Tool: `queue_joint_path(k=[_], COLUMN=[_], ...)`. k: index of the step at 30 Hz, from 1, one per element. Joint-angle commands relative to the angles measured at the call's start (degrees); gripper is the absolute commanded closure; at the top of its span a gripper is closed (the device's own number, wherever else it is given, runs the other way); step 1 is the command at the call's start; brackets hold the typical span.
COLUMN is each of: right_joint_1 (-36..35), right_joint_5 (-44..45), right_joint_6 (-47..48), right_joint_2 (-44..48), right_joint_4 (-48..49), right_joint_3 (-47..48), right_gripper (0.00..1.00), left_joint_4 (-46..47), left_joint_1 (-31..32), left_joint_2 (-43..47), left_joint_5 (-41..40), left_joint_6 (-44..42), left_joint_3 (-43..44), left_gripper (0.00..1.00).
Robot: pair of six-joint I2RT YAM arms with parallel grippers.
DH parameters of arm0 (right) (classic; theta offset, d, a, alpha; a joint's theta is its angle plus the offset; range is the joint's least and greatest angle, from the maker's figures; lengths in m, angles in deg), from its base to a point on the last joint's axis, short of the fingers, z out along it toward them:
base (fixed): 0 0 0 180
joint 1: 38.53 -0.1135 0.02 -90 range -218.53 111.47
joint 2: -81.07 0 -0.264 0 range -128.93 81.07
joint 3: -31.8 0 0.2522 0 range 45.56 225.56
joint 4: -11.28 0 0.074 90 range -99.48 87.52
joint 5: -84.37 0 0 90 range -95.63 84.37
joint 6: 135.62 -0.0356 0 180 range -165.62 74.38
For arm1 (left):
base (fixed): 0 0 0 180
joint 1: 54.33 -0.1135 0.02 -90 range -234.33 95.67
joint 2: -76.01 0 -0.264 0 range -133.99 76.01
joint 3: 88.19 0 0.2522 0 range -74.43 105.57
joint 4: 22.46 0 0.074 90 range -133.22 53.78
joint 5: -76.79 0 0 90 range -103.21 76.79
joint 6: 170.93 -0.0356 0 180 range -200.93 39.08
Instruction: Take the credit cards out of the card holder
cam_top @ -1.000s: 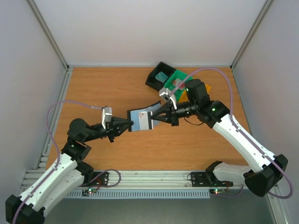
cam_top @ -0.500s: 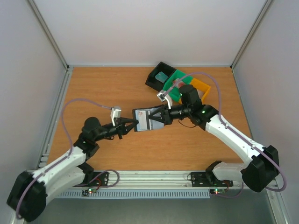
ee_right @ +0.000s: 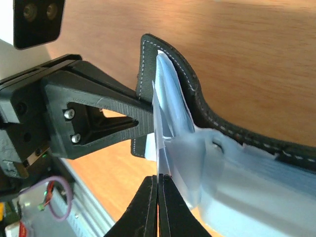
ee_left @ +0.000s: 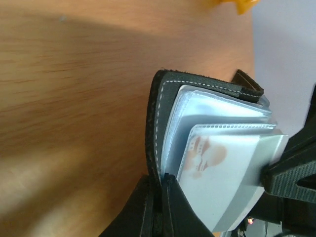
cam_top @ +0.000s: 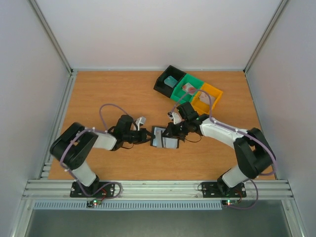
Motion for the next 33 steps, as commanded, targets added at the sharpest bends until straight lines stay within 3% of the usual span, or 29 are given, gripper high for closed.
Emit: queue_joint_path(k=[1, 10, 26, 30, 33], right_joint_1=[2.08, 10.33, 13.57, 16.20, 17.10], right_joint_5=[1.04, -4.02, -6.79, -9.59, -12.80], right_joint_6=[-2.67, -3.19, -3.69, -0.31, 5.78], right_joint_2=[-4.35, -6.64, -6.19, -8.69, -14.53], right_joint_4=[-2.31, -2.78, -5.01, -8.10, -13.08], right_joint_3=[2.31, 1.03, -0.73, 0.22, 6.04], right_gripper=[0.99, 0.95, 0.78, 0.53, 0.45], left_joint_4=[0.38, -1.71, -0.66, -0.30, 0.06], left_joint_1=[-0.54, -3.03, -2.92, -2.84, -2.45], left_joint_2=[-8.25, -15.99, -15.52, -15.11, -15.17], left_joint_5=[1.71, 2.21, 2.76, 2.59, 3.45], left_joint_6=[2.77, 5.40, 5.61, 5.59, 5.44], left_joint_3=[5.56, 8.66, 8.50, 8.12, 8.61], left_gripper=[1.00, 1.00, 1.00, 1.00, 1.00])
